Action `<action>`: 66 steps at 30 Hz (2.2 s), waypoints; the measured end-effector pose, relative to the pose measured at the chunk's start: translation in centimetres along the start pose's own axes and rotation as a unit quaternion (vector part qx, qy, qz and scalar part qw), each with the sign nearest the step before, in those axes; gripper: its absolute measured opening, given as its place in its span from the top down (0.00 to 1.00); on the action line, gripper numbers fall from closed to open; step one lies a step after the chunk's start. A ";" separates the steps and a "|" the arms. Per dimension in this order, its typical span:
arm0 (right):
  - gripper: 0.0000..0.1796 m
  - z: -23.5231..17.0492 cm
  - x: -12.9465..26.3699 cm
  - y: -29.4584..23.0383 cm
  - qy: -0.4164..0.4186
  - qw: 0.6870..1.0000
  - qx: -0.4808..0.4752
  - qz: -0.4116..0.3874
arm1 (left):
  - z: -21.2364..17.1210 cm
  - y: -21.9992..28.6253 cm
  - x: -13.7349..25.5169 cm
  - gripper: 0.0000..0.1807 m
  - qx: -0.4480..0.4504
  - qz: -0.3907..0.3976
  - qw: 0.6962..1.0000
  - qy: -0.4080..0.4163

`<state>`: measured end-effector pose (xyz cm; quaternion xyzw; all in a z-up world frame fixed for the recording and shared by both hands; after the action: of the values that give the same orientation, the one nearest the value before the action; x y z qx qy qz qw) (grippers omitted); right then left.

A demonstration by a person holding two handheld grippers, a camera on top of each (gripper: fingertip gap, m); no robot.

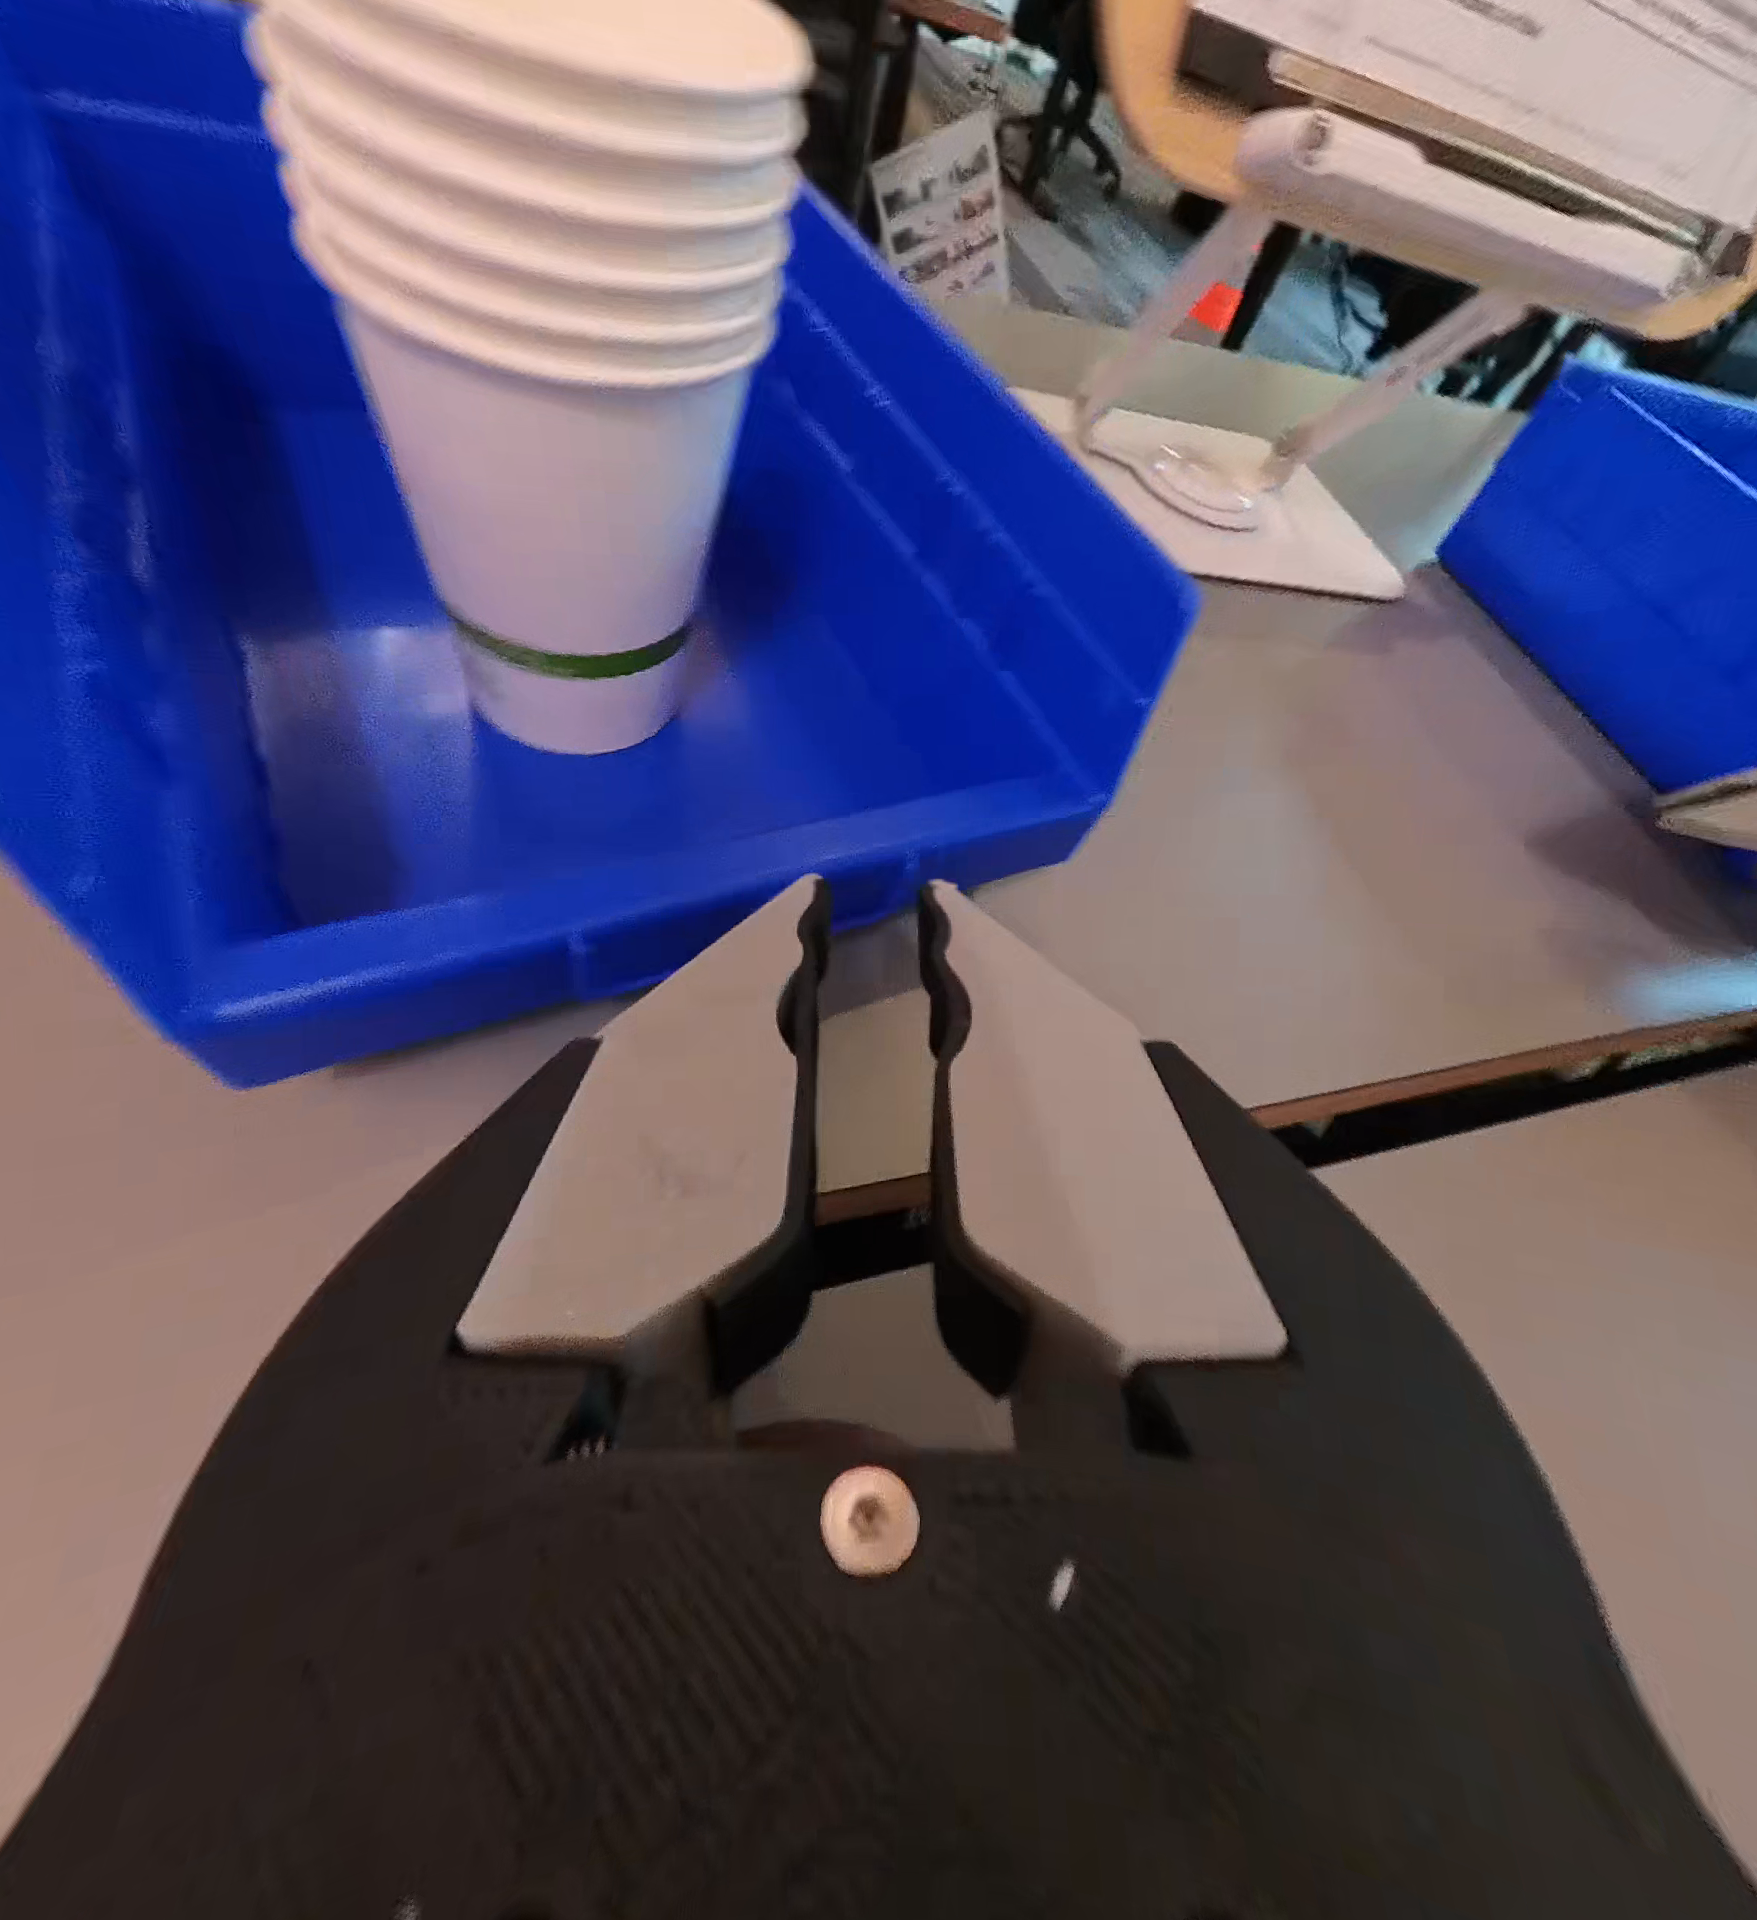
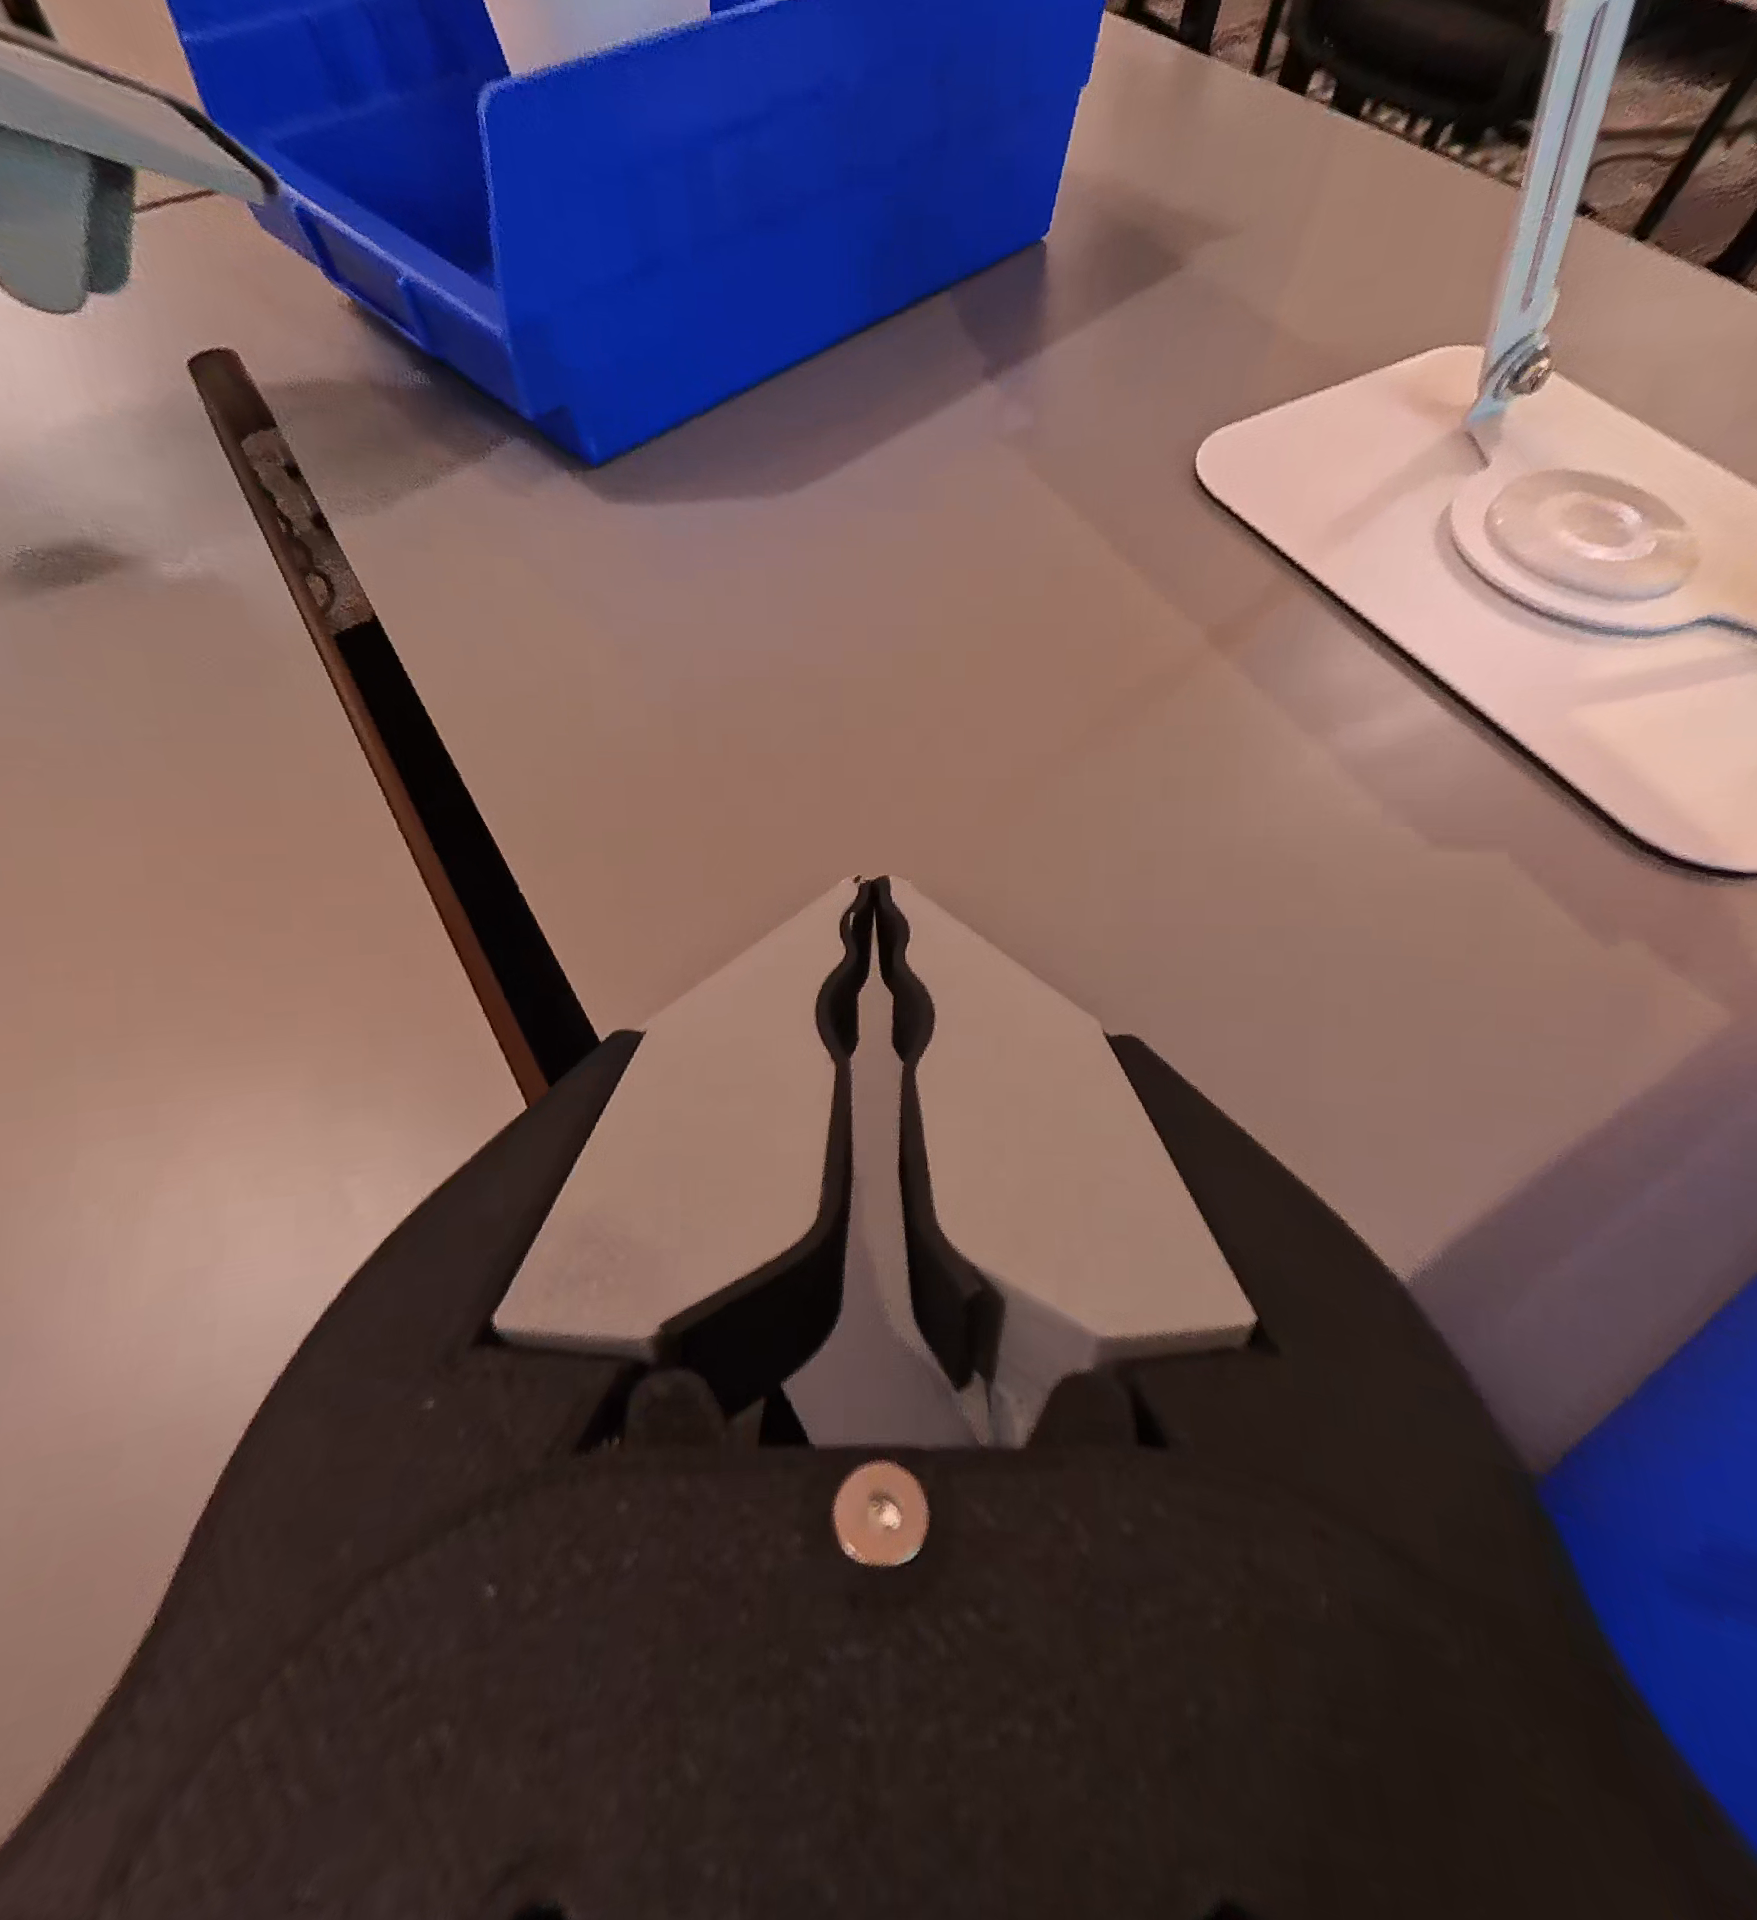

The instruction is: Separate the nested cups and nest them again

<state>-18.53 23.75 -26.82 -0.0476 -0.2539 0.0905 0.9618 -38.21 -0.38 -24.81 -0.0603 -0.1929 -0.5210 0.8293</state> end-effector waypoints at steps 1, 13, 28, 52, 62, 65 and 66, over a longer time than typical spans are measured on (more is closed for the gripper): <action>1.00 0.3 -0.3 -0.1 0.006 1.000 0.002 -0.009 | 0.3 1.1 -0.2 0.89 -0.018 -0.004 1.000 -0.004; 1.00 0.2 -0.5 -0.9 0.042 0.998 0.023 -0.033 | 3.2 6.6 -7.8 0.67 -0.108 0.051 0.993 -0.023; 1.00 0.6 0.4 0.6 0.052 0.996 0.010 -0.069 | 0.7 3.1 -5.0 0.95 -0.110 0.100 0.988 -0.036; 1.00 0.7 0.3 0.2 0.056 0.997 0.008 -0.051 | 12.0 -5.1 -5.1 0.61 -0.280 0.110 0.929 -0.214; 1.00 0.9 0.1 -0.5 0.059 0.997 0.022 -0.041 | 9.6 -6.6 -7.3 0.64 -0.294 0.078 0.906 -0.294; 1.00 1.1 0.2 -0.6 0.062 0.997 0.023 -0.039 | 8.9 -7.4 -7.5 0.63 -0.303 0.088 0.896 -0.314; 1.00 1.1 0.3 -0.7 0.063 0.997 0.024 -0.039 | 8.8 -7.5 -7.5 0.65 -0.311 0.093 0.891 -0.317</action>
<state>-18.76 23.20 -25.65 -0.0202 -0.1924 0.0557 0.9795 -50.06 5.24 -20.35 -0.4950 -0.2675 -0.4282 0.7072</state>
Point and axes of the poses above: each gripper's, where its closed fingertips meet, x back along the fingers, z out of its top, y = z × x across the jaws, the point moved 1 cm from there along x, back along the fingers, and after that the axes turned 9 degrees about -x, right-handed, at the moved point
